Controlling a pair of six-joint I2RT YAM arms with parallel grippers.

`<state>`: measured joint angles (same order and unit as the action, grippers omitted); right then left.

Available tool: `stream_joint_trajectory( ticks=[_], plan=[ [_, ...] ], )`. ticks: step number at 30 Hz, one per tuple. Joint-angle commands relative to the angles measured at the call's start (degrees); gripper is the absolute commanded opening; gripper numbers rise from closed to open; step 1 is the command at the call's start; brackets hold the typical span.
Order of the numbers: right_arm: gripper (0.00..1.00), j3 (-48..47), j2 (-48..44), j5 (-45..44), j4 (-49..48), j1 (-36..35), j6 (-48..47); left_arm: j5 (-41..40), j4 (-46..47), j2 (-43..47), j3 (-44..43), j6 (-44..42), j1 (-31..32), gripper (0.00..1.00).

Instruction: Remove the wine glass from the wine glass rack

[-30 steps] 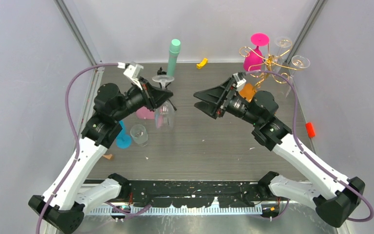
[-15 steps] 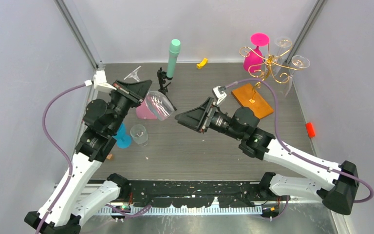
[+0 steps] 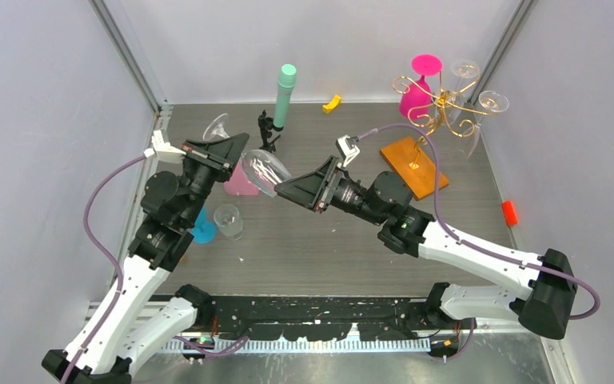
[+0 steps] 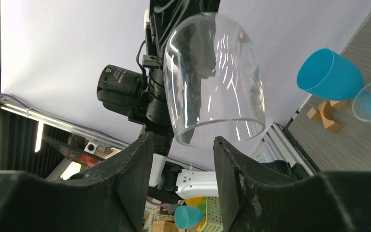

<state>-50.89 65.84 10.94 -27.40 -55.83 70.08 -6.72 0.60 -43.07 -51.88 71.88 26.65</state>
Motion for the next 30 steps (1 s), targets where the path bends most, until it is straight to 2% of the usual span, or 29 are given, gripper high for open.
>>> stream_joint_trajectory(
  ticks=[1,6,12,16,21,22,24,27,30],
  plan=[
    [0.53,-4.86,0.43,-2.92,-2.57,-0.5,-3.78,-1.68,5.39,1.67,0.38,4.06,0.07,0.0],
    [0.51,-6.46,1.72,-4.18,-3.23,-0.77,-5.04,-0.99,7.59,2.14,2.21,5.25,0.1,0.0],
    [0.43,-7.23,3.57,-6.43,-3.6,-1.31,-5.86,-0.31,9.15,3.43,3.37,4.82,0.11,0.0],
    [0.33,-7.6,4.12,-8.26,-3.36,-1.53,-6.09,0.19,10.69,4.57,4.47,3.23,0.15,0.0],
    [0.1,-8.61,4.65,-10.6,-0.58,-1.56,-5.84,3.18,10.83,4.88,4.35,1.4,0.13,0.02],
    [0.05,-8.67,4.71,-11.74,-0.49,-1.56,-5.88,3.52,10.78,5.19,4.52,1.32,0.15,0.05],
    [0.01,-8.62,4.69,-13.29,-0.47,-1.56,-6.22,3.5,9.71,6.22,5.03,1.16,0.15,0.12],
    [0.0,-8.93,4.57,-14.76,-0.4,-1.56,-7.02,2.29,7.29,8.83,5.82,0.3,0.08,0.26],
    [0.0,-9.5,4.67,-14.98,-0.88,-1.56,-7.73,0.94,4.75,11.27,6.16,-1.27,0.11,0.47]
  ],
)
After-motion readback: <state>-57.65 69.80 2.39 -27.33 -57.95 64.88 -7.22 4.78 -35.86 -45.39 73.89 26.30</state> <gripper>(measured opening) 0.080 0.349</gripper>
